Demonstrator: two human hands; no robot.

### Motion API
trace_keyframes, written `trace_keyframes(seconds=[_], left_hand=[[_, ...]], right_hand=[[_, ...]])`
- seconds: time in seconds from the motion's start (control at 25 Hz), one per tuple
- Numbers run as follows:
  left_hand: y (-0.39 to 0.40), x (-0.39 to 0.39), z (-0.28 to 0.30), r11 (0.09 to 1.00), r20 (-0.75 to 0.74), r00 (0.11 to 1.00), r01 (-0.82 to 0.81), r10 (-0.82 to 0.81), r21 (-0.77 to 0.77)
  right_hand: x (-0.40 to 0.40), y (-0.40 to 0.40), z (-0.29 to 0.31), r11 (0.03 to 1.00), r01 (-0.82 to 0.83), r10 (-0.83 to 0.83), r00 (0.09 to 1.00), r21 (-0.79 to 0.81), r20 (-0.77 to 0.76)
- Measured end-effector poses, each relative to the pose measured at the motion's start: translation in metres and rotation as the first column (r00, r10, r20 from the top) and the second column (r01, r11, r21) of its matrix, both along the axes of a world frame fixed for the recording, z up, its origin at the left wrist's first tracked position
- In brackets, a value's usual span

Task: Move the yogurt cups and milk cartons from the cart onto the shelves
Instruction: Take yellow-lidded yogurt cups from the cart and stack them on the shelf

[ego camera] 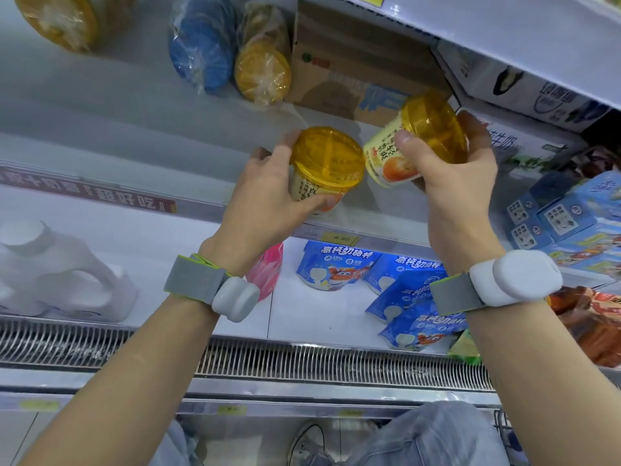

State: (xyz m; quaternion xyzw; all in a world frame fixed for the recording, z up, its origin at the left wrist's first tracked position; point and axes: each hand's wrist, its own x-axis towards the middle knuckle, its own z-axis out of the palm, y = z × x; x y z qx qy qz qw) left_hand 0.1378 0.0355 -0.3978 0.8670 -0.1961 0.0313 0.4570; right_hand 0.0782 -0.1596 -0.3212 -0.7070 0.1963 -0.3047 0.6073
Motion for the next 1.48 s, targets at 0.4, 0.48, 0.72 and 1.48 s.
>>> trace_keyframes(seconds=[0.4,0.48,0.72,1.48], left_hand=[[0.001,-0.001,0.007,0.993,-0.015,0.999,0.043,-0.045,-0.111],[0.002,0.001,0.008,0.989,-0.047,0.995,0.079,-0.086,-0.128],[0.003,0.006,0.002,0.928,-0.102,0.985,0.094,-0.139,-0.361],[0.003,0.007,0.005,0.859,-0.097,0.978,0.114,-0.186,-0.498]], right_hand=[[0.010,0.045,0.009,0.980,-0.157,0.166,0.984,-0.121,0.065],[0.017,0.051,0.012,0.967,-0.204,0.212,0.976,-0.149,0.041],[0.024,0.060,0.005,0.967,-0.209,0.210,0.978,-0.144,-0.008],[0.024,0.040,-0.016,0.936,-0.305,0.293,0.952,-0.177,-0.090]])
